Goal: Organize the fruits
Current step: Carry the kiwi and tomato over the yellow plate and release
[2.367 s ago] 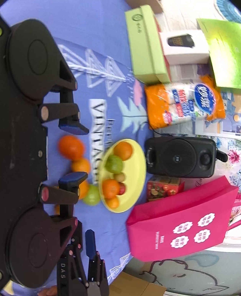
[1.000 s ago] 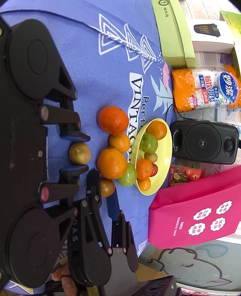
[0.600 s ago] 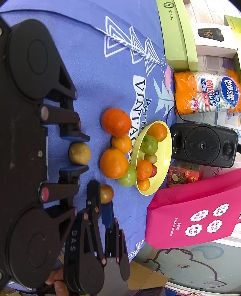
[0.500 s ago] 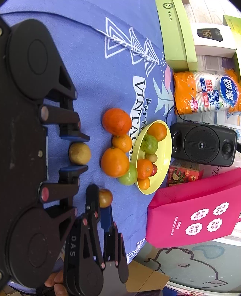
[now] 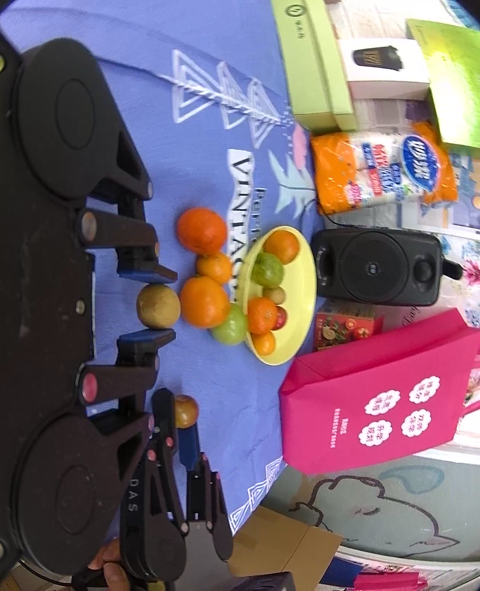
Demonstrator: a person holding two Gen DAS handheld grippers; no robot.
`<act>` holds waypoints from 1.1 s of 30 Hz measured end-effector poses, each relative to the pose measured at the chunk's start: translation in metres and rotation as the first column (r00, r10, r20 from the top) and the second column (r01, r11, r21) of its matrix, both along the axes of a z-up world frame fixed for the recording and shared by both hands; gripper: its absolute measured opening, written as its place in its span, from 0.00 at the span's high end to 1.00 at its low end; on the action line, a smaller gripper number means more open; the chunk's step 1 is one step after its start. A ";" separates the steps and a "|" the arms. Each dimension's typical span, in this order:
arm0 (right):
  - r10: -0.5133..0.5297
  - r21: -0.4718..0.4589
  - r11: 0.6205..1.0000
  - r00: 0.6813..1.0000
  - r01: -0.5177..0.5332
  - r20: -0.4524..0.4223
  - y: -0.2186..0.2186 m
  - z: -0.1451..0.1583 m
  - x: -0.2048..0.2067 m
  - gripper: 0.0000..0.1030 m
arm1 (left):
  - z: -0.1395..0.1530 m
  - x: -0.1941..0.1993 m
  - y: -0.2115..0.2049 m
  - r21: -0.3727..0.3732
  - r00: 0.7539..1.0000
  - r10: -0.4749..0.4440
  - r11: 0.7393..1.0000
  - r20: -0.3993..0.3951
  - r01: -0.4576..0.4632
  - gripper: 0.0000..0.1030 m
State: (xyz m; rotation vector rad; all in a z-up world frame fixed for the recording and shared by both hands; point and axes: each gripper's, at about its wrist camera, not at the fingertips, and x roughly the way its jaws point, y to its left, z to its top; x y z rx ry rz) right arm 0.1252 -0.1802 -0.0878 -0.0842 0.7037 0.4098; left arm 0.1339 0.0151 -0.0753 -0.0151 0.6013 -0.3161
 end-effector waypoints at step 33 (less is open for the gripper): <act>-0.160 -0.012 0.987 0.982 0.162 0.103 -0.026 0.022 0.156 0.71 | 0.012 0.242 -0.035 0.077 0.998 0.042 0.996 -0.056 -0.038 0.75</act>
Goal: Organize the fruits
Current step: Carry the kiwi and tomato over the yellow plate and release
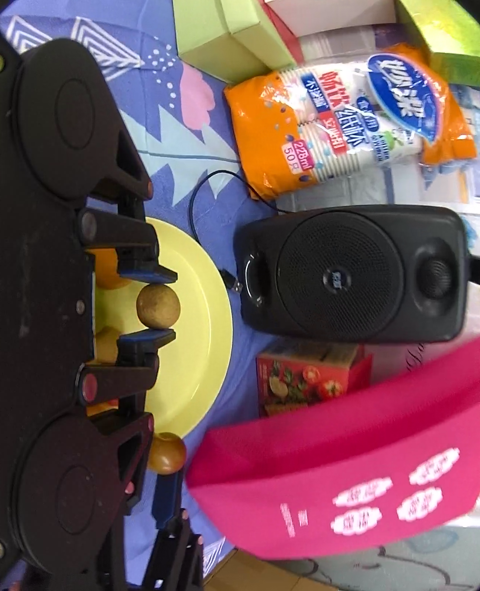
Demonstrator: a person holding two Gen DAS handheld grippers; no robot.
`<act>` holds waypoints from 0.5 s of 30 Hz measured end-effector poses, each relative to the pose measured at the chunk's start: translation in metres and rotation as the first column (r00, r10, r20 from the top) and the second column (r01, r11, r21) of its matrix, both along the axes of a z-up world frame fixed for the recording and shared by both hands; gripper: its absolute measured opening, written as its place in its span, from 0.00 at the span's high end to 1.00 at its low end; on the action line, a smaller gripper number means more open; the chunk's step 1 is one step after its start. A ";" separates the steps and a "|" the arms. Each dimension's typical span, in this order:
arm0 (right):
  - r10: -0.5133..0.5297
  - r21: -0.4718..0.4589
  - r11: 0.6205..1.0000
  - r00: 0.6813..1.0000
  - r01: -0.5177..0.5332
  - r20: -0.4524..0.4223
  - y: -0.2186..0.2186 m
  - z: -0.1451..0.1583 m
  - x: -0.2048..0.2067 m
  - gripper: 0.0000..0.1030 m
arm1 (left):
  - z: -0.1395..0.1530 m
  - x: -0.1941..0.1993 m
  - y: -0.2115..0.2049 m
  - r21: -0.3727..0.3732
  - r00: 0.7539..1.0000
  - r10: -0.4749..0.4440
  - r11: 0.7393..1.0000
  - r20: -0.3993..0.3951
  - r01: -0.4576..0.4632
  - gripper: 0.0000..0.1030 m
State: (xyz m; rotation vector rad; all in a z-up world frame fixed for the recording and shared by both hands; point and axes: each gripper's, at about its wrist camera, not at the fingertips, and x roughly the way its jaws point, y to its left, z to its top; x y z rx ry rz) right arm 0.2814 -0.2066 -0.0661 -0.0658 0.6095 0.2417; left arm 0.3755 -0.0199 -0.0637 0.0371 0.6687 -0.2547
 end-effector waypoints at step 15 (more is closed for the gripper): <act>-0.023 0.022 0.999 1.000 0.023 0.007 -0.004 -0.007 0.003 0.65 | -0.005 0.004 0.004 0.054 0.998 0.063 0.997 0.000 -0.063 0.52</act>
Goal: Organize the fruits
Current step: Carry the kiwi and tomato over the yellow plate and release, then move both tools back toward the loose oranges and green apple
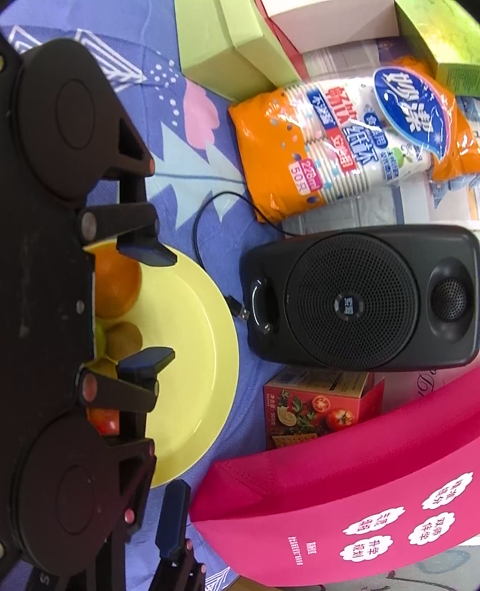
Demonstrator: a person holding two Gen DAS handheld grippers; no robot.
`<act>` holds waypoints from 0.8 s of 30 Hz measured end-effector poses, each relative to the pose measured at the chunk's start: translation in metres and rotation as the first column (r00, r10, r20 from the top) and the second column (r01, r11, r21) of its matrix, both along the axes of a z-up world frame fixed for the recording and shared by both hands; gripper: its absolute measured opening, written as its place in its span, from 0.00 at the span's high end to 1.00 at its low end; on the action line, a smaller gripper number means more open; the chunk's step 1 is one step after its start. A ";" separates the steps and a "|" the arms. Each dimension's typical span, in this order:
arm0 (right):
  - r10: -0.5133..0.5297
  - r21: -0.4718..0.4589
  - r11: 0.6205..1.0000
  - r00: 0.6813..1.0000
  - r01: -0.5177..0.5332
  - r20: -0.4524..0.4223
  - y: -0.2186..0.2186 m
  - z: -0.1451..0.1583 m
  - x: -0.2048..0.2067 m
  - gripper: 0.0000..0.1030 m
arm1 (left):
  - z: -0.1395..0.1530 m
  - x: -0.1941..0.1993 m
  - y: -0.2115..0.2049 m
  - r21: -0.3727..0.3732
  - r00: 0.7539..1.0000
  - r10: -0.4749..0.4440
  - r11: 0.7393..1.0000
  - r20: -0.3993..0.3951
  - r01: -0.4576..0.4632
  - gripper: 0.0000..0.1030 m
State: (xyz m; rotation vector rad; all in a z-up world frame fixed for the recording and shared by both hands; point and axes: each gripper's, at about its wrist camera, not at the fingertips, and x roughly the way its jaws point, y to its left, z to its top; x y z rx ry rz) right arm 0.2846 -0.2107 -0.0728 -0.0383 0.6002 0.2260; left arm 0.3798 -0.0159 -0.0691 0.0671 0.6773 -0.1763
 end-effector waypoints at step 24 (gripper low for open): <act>0.215 -0.083 0.971 0.972 -0.223 -0.096 0.050 -0.019 -0.099 0.60 | 0.008 -0.187 0.052 -0.030 0.995 -0.016 0.999 0.094 0.019 0.44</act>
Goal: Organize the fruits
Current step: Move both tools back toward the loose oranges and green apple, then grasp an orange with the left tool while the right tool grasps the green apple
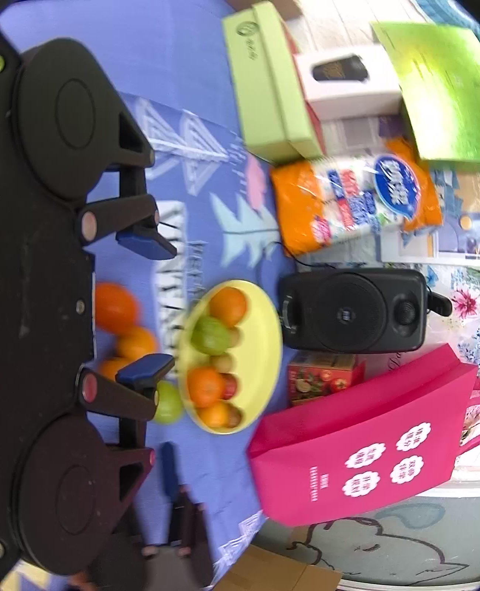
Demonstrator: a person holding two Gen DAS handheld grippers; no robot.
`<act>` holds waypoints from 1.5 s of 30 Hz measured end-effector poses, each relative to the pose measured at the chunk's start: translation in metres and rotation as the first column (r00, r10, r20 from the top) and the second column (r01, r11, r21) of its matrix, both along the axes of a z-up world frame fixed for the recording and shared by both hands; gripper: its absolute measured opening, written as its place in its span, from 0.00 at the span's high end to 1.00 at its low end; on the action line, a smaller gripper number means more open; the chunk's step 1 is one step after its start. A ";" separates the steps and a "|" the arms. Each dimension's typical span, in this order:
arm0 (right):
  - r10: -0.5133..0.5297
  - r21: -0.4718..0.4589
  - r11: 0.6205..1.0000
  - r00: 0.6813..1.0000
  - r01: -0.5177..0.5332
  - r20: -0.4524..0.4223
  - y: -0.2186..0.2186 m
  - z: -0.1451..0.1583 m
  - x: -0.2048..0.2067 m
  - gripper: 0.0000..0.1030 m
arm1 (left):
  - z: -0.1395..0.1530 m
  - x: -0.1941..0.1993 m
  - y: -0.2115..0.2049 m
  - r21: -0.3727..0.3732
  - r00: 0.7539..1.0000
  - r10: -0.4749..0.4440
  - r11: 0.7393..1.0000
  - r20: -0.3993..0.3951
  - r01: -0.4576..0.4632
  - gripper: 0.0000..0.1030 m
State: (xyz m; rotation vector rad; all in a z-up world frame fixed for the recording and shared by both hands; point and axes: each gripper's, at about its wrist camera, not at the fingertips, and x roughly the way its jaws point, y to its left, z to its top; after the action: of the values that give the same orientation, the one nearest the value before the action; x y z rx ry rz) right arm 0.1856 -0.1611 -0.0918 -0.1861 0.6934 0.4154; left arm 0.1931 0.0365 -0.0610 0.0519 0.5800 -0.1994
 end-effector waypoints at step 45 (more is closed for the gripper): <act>-0.024 0.051 0.998 0.999 0.026 -0.038 0.017 -0.013 0.025 0.55 | -0.060 0.028 0.013 -0.128 0.999 -0.001 0.992 -0.053 -0.006 0.69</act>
State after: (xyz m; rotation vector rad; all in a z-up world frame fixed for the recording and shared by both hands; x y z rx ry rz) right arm 0.2101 -0.1440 -0.1044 -0.1212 0.7201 0.4131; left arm 0.2211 0.0496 -0.1212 -0.0786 0.6190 -0.2353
